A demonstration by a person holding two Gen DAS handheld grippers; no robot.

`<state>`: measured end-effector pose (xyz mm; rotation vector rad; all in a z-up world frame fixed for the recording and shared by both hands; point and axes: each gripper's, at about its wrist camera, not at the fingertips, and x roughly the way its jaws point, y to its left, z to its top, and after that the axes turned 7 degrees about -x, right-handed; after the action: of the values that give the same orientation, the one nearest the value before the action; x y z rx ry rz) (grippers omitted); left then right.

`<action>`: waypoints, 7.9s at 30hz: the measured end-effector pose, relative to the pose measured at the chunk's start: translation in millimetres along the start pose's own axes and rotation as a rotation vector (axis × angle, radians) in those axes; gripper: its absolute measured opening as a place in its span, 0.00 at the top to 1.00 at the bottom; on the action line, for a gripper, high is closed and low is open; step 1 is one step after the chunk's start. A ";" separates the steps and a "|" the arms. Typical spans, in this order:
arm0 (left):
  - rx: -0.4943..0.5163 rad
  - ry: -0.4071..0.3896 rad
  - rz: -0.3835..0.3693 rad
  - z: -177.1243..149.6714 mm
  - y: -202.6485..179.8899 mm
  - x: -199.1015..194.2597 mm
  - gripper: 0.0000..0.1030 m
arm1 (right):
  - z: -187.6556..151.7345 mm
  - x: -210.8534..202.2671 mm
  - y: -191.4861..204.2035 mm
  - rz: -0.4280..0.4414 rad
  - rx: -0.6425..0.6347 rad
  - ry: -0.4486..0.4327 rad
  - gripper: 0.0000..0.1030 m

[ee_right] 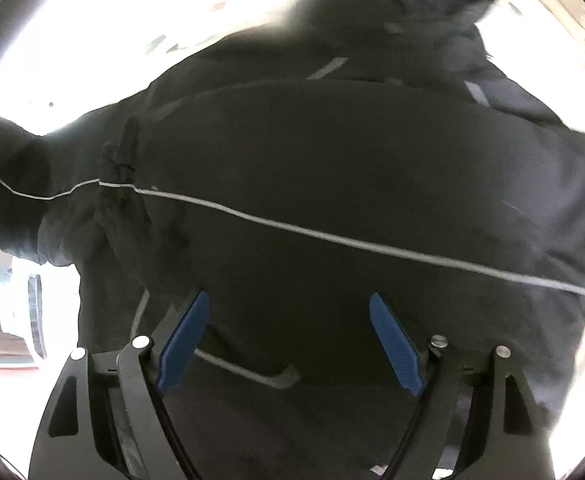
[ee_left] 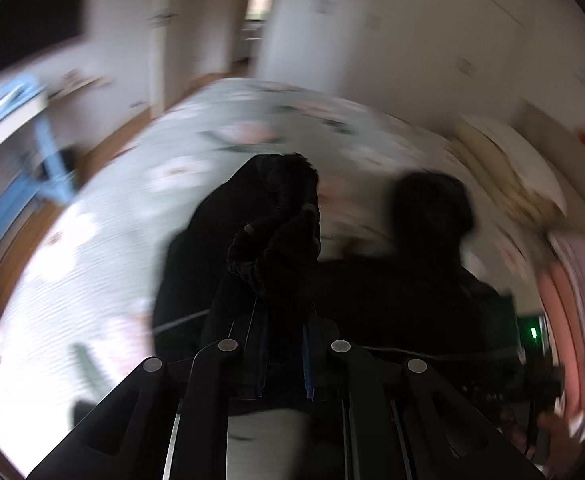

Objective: Fold large clothes

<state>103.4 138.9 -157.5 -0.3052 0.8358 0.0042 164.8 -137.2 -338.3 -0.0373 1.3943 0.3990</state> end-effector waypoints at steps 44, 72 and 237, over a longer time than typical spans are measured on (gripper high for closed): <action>-0.143 0.394 -0.183 -145.4 -156.7 86.1 0.51 | -37.7 -31.4 -192.3 0.126 0.227 -0.056 0.28; 0.076 0.375 -0.112 -51.7 -94.9 157.3 0.51 | -44.8 -51.0 -210.5 -0.208 0.368 -0.008 0.52; 0.405 0.299 -0.501 74.0 -154.5 138.8 0.90 | 111.5 -175.3 -118.2 -0.314 -0.130 -0.474 0.88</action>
<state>269.7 -5.0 -171.4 -0.1255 1.0131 -0.6844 284.3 -262.7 -173.6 -0.2499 0.8745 0.2151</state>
